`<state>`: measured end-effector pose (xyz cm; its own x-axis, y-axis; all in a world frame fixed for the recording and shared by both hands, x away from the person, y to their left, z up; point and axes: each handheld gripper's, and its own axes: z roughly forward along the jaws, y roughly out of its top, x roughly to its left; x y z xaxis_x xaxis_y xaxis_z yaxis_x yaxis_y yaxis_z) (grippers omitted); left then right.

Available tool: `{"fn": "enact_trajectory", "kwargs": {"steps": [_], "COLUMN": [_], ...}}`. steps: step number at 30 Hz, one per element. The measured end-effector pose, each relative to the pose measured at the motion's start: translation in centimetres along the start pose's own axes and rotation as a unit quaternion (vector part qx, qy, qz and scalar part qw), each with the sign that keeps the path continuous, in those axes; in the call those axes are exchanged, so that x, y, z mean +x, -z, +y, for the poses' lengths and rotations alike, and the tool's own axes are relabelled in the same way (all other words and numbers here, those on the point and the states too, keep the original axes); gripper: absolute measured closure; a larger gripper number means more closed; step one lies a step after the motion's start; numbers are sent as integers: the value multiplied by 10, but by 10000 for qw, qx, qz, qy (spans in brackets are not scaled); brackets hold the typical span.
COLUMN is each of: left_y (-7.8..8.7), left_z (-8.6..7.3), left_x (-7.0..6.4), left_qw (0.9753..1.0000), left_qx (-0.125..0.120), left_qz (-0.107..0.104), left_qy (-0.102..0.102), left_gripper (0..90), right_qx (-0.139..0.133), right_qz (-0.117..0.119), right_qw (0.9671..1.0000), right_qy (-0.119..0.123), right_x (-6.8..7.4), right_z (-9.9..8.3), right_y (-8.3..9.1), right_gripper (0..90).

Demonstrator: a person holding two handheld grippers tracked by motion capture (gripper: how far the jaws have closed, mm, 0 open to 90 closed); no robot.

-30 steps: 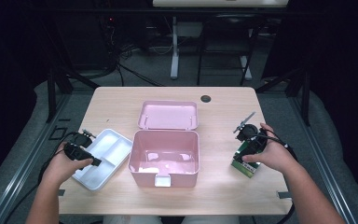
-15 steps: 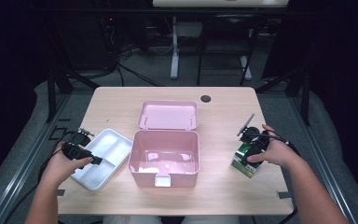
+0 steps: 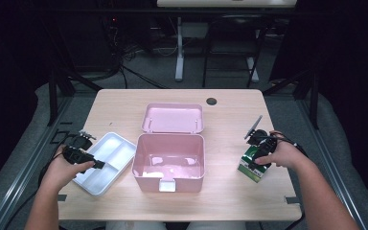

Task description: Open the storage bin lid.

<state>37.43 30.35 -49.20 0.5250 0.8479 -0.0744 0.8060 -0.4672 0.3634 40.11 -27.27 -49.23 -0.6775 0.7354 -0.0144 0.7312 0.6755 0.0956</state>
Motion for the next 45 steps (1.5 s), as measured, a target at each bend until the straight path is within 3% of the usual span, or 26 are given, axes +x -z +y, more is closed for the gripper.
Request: {"fn": "enact_trajectory", "kwargs": {"steps": [10, 24, 31, 36, 45], "left_y": [6, 6, 9, 8, 7], "left_z": [-3, 0, 0, 0, 0], "left_x": [3, 1, 0, 0, -2], "left_qw": [9998, 9998, 9997, 9996, 9996], "left_qx": [-145, -147, -215, -219, -224], "left_qz": [-86, -90, -102, -150, -173], "left_qy": [80, -20, -28, -42, -54], "left_gripper": [397, 398, 397, 397, 398], "right_qx": [65, 134, 143, 103, 5], "right_qz": [86, 145, 126, 49, 187], "right_qw": [9999, 9998, 9997, 9991, 9977], "right_qy": [2, 3, 135, 418, 653], "right_x": [-2, 0, 4, 10, 14], "right_z": [0, -1, 1, 6, 9], "right_y": [0, 3, 11, 25, 42], "right_gripper": [144, 155, 156, 157, 157]}}
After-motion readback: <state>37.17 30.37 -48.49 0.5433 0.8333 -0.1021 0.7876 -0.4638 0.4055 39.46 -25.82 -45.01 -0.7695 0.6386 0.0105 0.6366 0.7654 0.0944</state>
